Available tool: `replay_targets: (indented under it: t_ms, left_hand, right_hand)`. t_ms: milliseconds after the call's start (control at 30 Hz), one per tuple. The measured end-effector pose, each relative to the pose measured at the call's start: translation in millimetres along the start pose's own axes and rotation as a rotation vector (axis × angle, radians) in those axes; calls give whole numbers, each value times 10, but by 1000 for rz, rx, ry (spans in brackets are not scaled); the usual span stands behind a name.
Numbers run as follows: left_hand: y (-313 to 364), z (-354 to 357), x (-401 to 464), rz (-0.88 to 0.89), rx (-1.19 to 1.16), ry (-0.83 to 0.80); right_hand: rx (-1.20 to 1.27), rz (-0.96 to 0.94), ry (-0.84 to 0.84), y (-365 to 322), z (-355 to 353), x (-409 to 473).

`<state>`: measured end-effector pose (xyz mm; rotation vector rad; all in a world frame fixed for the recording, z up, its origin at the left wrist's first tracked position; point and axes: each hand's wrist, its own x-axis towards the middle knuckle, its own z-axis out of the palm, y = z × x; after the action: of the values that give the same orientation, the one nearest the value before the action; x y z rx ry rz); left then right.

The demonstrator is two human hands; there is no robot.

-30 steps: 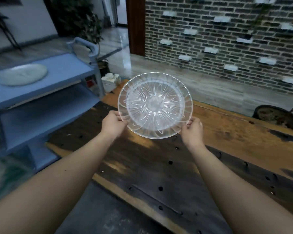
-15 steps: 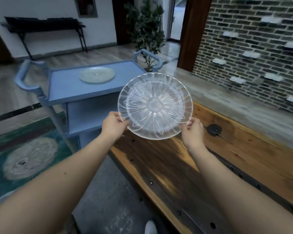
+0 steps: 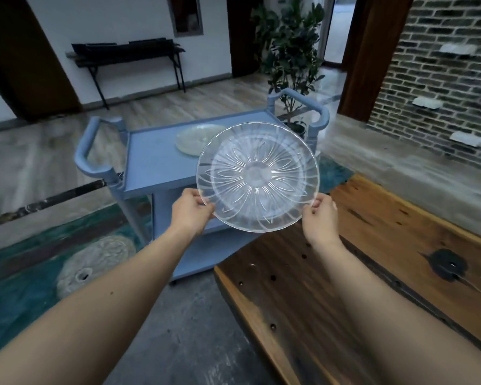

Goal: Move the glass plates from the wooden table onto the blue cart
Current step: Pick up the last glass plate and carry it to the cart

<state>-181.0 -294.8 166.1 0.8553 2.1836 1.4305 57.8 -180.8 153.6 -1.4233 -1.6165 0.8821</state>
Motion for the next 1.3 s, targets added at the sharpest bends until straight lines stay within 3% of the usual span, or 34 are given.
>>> replay_targets:
  t_ms: [567,967,1300]
  left_hand:
    - [-165,-304,2209,-49,34,48]
    - [-744,-497,4578,-77,41,-59]
    - [-1056,-403,5522,-112,119,-135]
  right_hand:
    - [6,-39,-18,-638,1675,1382]
    - [-78,81,-5,-997,3608,2562]
    - [-167,160,-28,-1065,4295,3060]
